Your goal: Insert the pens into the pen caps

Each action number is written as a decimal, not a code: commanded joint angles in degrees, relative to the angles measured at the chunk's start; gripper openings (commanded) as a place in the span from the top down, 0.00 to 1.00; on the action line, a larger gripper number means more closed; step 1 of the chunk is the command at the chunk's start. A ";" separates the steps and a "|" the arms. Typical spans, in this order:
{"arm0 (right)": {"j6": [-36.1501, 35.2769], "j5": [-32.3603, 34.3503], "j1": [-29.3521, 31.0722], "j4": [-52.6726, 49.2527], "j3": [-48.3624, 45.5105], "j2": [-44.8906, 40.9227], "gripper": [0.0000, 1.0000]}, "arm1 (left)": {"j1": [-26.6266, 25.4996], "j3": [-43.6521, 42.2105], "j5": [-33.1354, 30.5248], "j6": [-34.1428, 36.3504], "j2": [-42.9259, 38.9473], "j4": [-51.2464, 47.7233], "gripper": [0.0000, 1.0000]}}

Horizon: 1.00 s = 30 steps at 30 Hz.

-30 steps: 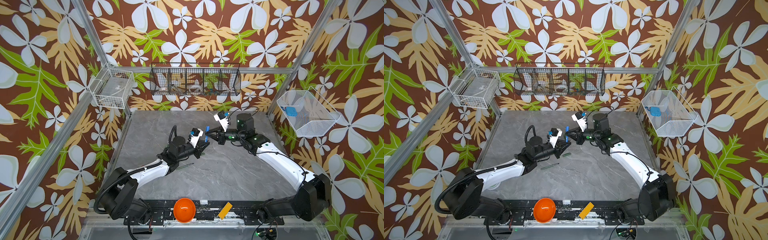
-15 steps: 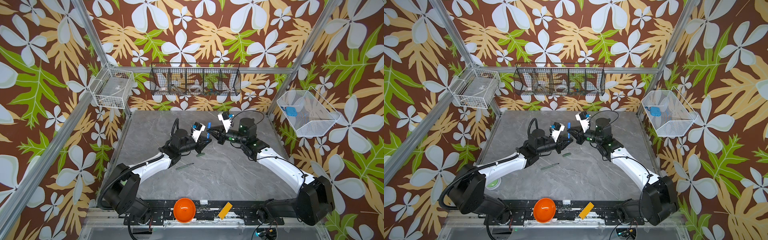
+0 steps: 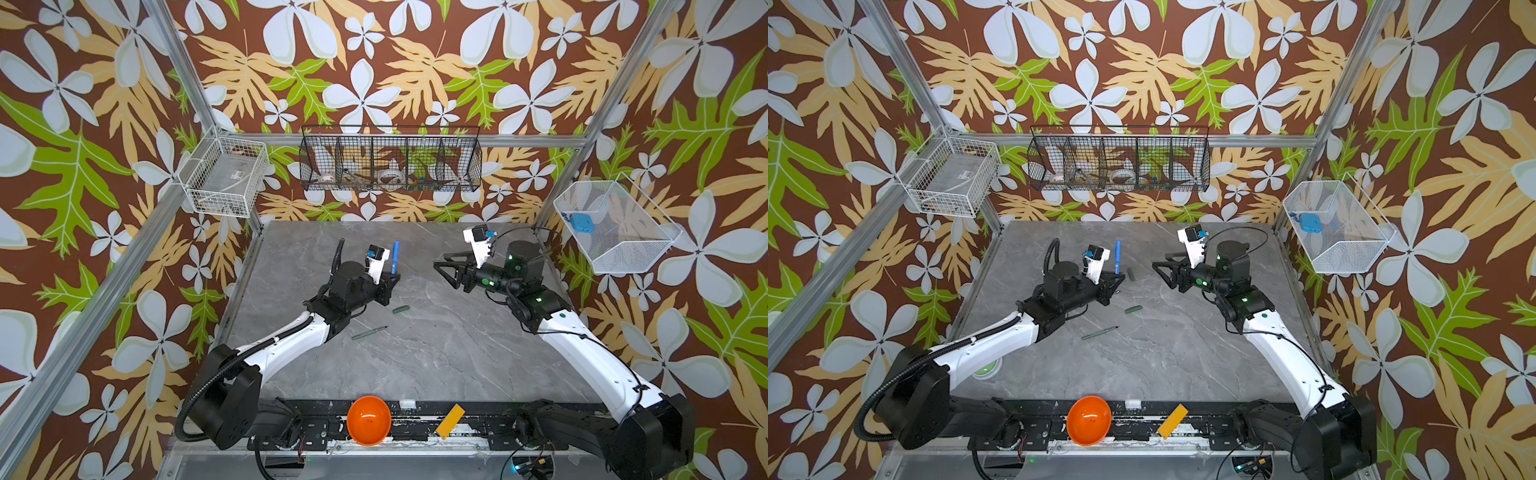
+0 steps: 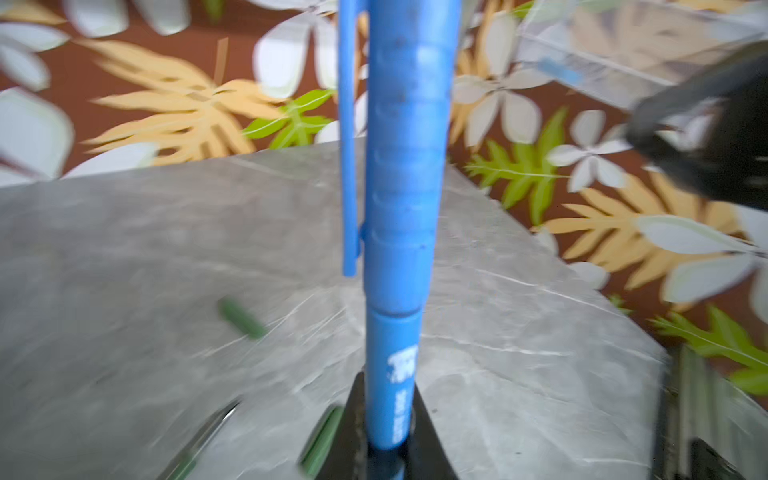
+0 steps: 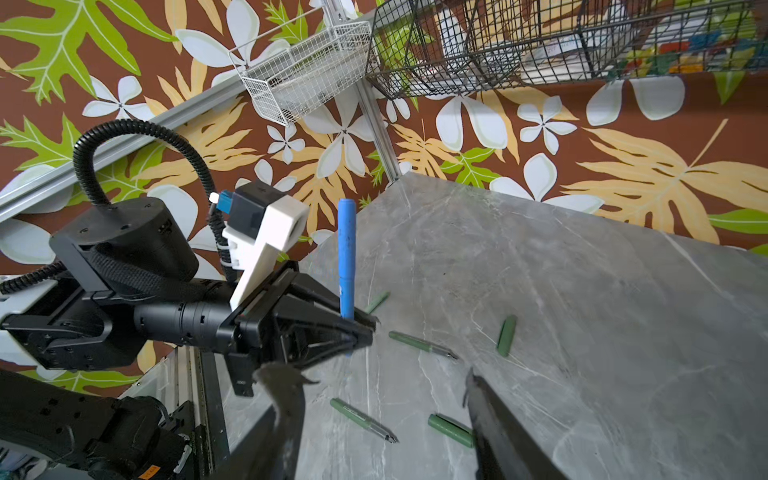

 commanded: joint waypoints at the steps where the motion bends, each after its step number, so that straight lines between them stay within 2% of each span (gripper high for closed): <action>1: 1.46 -2.12 0.05 0.96 -0.71 2.47 0.37 | 3.08 -1.03 -12.65 -2.98 -1.50 -15.95 1.00; 3: 2.40 -2.98 0.01 2.40 -1.33 4.37 0.37 | 4.80 -2.42 -15.62 -3.86 -2.19 -18.95 1.00; 5: 3.24 -3.54 0.05 3.53 -1.66 6.27 0.37 | 6.56 -4.31 -15.04 -5.24 -2.90 -20.02 1.00; 9: 4.27 -3.61 0.03 5.36 -2.78 7.81 0.36 | 6.81 -7.27 -15.66 -7.19 -2.48 -20.53 1.00; 14: 4.88 -3.61 0.09 6.46 -4.66 7.87 0.35 | 7.14 -8.32 -17.60 -8.58 1.93 -23.25 1.00; 19: 5.42 -3.45 0.07 7.17 -6.30 6.79 0.35 | 8.81 -6.87 -16.28 -9.33 6.40 -24.83 1.00; 30: 6.00 -2.92 0.07 7.70 -7.47 6.72 0.35 | 8.94 -2.25 -15.54 -6.93 12.48 -28.23 1.00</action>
